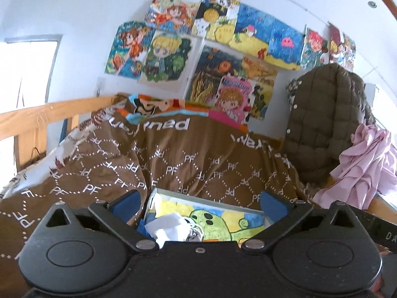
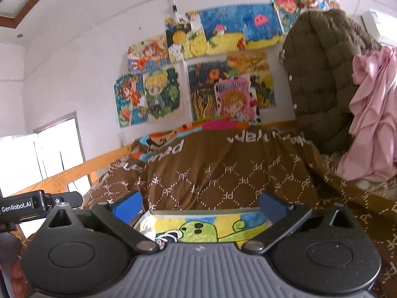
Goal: Organize soft objects
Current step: 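Release both items into the box and raise both tools, then move both tools back from the box down to the pile of items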
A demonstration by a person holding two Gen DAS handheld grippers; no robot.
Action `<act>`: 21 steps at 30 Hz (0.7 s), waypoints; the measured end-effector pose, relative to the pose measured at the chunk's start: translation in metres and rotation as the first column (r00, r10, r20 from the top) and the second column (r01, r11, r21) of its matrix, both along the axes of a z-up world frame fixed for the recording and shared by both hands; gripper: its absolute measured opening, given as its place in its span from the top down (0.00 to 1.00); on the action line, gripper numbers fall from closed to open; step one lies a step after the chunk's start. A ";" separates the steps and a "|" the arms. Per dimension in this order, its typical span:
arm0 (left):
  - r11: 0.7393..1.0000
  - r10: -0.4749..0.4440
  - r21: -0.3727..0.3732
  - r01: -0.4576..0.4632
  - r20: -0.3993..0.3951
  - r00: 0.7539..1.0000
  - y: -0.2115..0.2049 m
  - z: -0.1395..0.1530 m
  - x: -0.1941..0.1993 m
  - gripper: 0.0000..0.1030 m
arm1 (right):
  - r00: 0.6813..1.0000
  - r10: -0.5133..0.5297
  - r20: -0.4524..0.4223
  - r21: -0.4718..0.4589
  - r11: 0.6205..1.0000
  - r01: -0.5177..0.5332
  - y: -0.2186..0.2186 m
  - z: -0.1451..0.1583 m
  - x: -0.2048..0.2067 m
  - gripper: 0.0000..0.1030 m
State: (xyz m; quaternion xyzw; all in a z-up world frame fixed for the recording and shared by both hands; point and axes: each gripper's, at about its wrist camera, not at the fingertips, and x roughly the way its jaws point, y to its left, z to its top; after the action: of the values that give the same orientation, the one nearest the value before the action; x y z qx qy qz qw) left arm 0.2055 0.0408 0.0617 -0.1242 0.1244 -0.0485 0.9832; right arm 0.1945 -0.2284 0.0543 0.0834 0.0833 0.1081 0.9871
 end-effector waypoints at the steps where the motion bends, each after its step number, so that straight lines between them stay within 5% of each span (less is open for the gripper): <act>1: 1.000 0.001 0.003 -0.001 0.009 1.000 -0.001 0.001 -0.006 0.01 | 1.000 -0.003 0.006 -0.005 1.000 0.003 0.000 0.001 -0.006 0.00; 13: 0.998 -0.040 0.060 0.036 0.067 0.997 -0.025 -0.007 -0.071 0.01 | 0.991 -0.118 0.055 -0.113 0.986 0.124 -0.004 -0.012 -0.081 0.00; 21: 1.000 -0.004 0.025 0.003 0.051 0.999 -0.029 -0.028 -0.100 0.01 | 0.979 -0.192 0.067 -0.162 0.966 0.201 -0.007 -0.022 -0.115 0.00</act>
State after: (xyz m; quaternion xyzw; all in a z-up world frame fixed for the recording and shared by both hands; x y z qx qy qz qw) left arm 0.1050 0.0122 0.0337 -0.1107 0.1002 -0.0517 0.9874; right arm 0.0792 -0.2351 0.0325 0.0048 0.0586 0.0045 0.9983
